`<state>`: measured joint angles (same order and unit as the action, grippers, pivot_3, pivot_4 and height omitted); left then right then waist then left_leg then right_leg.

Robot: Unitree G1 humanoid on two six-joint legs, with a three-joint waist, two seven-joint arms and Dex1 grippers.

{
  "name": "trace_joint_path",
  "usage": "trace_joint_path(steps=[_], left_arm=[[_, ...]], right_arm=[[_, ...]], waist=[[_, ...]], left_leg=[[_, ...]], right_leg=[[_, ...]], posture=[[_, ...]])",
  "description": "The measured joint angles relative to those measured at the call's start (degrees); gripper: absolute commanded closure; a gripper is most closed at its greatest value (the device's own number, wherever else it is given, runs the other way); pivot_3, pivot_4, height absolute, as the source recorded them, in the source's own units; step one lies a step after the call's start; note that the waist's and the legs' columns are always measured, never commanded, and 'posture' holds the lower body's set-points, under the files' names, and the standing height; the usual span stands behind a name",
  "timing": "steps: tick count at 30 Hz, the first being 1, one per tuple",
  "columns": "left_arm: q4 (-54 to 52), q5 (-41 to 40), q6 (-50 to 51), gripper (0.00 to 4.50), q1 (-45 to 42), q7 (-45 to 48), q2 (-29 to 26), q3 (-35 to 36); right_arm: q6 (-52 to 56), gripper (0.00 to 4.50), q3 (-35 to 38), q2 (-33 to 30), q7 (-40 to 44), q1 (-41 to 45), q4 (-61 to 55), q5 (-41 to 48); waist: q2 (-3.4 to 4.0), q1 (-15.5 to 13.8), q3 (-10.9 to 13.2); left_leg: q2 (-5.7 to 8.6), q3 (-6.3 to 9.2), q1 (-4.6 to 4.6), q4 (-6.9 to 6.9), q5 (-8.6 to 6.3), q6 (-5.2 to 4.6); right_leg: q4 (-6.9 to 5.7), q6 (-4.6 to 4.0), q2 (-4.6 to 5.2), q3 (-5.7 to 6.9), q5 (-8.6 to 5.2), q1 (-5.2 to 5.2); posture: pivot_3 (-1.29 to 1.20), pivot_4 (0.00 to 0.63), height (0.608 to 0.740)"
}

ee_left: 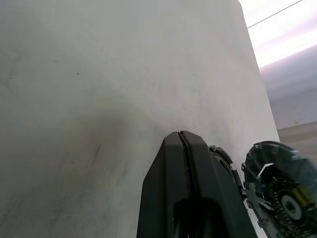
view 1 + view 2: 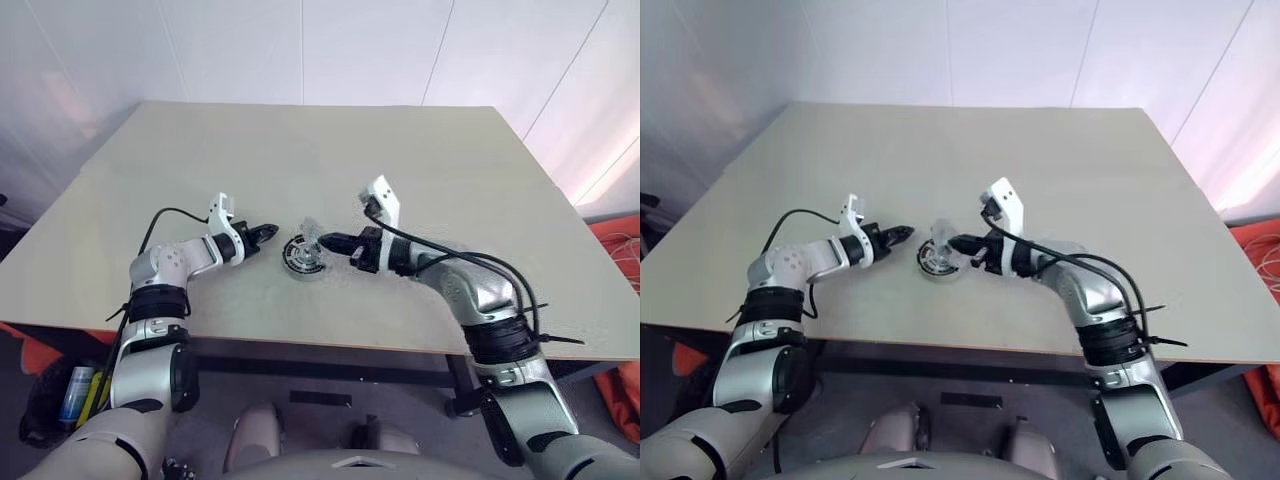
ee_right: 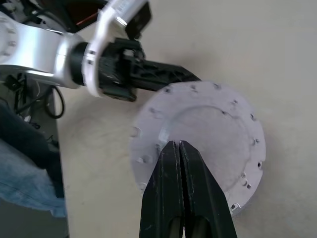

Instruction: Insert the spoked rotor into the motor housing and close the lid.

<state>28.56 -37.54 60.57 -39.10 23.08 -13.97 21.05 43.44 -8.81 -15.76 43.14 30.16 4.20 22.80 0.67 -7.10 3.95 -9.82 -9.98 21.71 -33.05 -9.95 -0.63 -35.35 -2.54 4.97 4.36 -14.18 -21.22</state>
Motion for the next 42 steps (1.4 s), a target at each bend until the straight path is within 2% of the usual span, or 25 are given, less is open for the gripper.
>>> trace_joint_path(steps=[8, 19, 25, 32, 35, 42], left_arm=[[-3.6, -0.6, 1.4, 4.5, 1.9, -1.5, -1.5, 2.0], [-6.4, -1.5, 1.8, 4.5, 4.0, -1.9, -1.9, 2.9], [-9.2, 2.2, -7.2, 4.5, 5.9, 3.3, -1.9, -3.9], [-14.7, 4.7, -12.2, 4.5, 7.5, 11.4, -4.2, -11.6], [-16.2, 5.4, -13.3, 4.5, 8.6, 13.2, -5.2, -13.2], [-17.8, 6.2, -13.9, 4.5, 8.8, 14.5, -6.3, -14.3]], right_arm=[[-6.9, 4.46, -1.7, 3.8, -0.4, 4.3, 12.3, -4.4], [-16.7, 4.46, -0.1, 6.0, 0.5, 4.4, 17.8, -6.1], [-22.5, 4.46, 3.6, 4.5, 0.0, 5.5, 17.7, -6.2], [-29.7, 4.46, 2.8, 1.0, 5.5, 2.3, 14.5, -7.4], [-34.2, 3.86, 0.5, -0.6, 8.1, -0.3, 14.8, -10.1], [-37.3, 1.38, -1.2, 0.7, 11.0, -1.8, 16.5, -11.4]], waist=[[-0.01, 0.0, 0.0], [-0.02, 0.0, 0.0], [-0.03, 0.0, 0.0], [-0.04, 0.1, 0.0], [-0.04, 0.1, 0.0], [-0.04, 0.2, 0.0]], left_leg=[[0.0, 0.01, -0.01, 0.0, 0.0, 0.0], [-0.03, 0.01, -0.26, -0.01, 0.02, 0.05], [-0.01, 0.01, -0.01, 0.0, 0.0, 0.0], [-0.01, -0.01, 0.05, -0.01, -0.03, -0.06], [-0.03, -0.01, 0.04, -0.02, -0.03, -0.05], [-0.04, -0.01, -0.06, -0.08, -0.01, -0.04]], right_leg=[[-0.01, -0.01, 0.0, 0.01, 0.0, 0.03], [-0.05, 0.0, 0.0, 0.0, 0.0, 0.24], [-0.04, -0.01, 0.0, 0.01, 0.0, 0.02], [-0.01, -0.02, 0.0, 0.01, -0.01, -0.02], [-0.02, -0.02, -0.01, 0.01, -0.01, -0.02], [-0.12, -0.03, -0.01, 0.01, 0.0, 0.04]], posture=[[0.0, 0.0, 0.74], [0.0, 0.0, 0.74], [0.0, 0.0, 0.74], [0.0, 0.0, 0.74], [0.0, 0.0, 0.74], [0.0, 0.0, 0.74]])
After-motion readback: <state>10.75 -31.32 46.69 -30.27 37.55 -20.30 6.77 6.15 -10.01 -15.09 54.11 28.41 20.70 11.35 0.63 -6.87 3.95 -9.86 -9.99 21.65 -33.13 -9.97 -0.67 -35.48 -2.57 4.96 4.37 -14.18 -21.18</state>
